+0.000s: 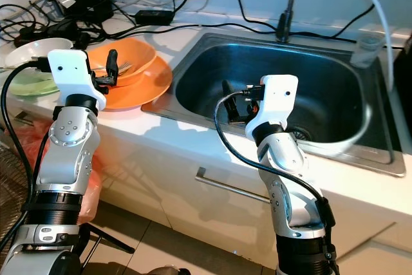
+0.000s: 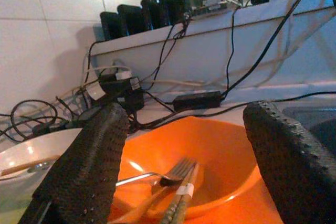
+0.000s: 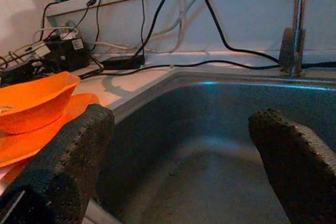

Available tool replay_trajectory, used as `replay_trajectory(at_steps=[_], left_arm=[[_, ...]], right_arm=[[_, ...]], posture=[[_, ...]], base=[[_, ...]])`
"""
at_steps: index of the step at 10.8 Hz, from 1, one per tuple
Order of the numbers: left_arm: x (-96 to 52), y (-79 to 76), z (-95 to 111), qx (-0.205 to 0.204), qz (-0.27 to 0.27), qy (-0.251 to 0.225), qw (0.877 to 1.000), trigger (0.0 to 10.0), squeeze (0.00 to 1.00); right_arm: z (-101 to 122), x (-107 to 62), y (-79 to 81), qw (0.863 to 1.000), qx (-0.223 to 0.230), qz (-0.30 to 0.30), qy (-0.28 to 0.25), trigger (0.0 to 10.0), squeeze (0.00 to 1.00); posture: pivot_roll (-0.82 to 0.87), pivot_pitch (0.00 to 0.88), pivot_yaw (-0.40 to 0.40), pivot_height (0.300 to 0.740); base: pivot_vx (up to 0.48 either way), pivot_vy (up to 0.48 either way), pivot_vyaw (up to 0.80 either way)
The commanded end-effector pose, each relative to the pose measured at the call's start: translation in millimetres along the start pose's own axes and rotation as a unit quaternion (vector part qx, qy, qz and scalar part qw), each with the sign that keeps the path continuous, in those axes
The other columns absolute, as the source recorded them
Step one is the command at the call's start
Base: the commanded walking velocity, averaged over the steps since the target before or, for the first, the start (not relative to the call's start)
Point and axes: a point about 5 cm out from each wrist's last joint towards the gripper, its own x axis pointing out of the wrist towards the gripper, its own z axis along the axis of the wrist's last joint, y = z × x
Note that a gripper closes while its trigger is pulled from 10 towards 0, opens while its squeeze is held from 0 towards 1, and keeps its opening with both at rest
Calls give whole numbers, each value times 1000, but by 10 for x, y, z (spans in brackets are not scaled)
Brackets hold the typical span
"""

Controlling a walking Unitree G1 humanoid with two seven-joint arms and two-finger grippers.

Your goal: Kitchen organization

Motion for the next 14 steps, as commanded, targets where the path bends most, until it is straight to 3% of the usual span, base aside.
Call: replay_trajectory(at_steps=[1,3,6,11,13,14], left_arm=[[16,34,-30,2,13,15,1000,10000,0],[20,83,-78,9,27,25,999,10000,0],[24,138,-177,5,38,44,998,10000,0],[59,-20,-143,-2,-2,20,1000,10000,0],[49,-66,-165,-4,-11,20,1000,10000,0],[40,-87,-195,-11,-12,29,999,10000,0]], right_arm=[[51,-17,55,1000,-4,18,-15,10000,0],[125,-38,230,996,11,88,-24,10000,0],[149,-44,305,992,14,122,-28,10000,0],[155,-30,376,988,5,149,-27,10000,0],[129,-69,453,982,11,190,-10,10000,0],[44,-133,499,972,6,233,24,10000,0]], posture=[[64,0,68,740],[64,0,67,740],[70,0,63,740],[62,0,55,740],[57,0,54,740],[54,0,52,740]], base=[[0,0,0],[0,0,0],[0,0,0],[0,0,0],[0,0,0],[0,0,0]])
